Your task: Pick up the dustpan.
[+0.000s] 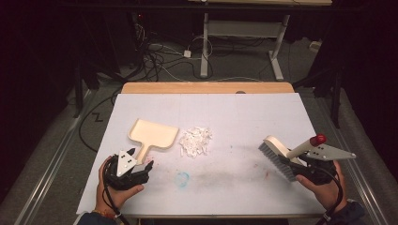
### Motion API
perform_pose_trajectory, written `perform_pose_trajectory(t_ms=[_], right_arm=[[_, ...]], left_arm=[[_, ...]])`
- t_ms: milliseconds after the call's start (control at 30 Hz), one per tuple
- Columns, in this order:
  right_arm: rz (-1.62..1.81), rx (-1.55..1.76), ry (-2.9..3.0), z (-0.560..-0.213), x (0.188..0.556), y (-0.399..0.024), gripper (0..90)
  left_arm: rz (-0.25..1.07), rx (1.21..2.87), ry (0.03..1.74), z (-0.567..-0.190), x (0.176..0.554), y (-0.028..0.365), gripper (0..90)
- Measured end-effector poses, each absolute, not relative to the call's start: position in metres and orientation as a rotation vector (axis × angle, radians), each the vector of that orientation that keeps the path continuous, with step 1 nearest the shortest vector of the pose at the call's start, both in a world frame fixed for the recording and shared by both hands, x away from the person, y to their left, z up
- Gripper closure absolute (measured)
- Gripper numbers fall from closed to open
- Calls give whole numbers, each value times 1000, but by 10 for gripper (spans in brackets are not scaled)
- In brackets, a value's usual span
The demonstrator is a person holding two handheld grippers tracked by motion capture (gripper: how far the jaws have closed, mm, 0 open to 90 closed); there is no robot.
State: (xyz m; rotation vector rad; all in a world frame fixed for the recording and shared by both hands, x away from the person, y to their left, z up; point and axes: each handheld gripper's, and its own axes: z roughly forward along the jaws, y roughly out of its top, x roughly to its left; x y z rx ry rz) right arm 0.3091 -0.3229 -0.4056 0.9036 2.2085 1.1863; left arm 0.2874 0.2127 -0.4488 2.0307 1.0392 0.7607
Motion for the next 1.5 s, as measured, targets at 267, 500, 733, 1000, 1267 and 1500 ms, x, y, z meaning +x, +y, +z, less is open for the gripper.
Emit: perform_pose_trajectory(t_ms=[267,500,733,1000,1267,1500], right_arm=[[1144,897,2204,-406,310,-326,673],[1138,884,2216,-406,307,-327,673],[1136,894,2209,-405,307,-328,673],[1107,924,2218,-410,308,-332,672],[1106,924,2222,-411,308,-331,672],[1106,919,2233,-412,310,-329,672]], left_arm=[[735,2050,1061,-449,291,212,239],[650,1976,1198,-445,307,229,242],[568,2008,1315,-457,335,229,242],[436,2046,1386,-475,358,227,242],[453,2089,1394,-479,371,218,266],[451,2088,1423,-477,380,218,342]])
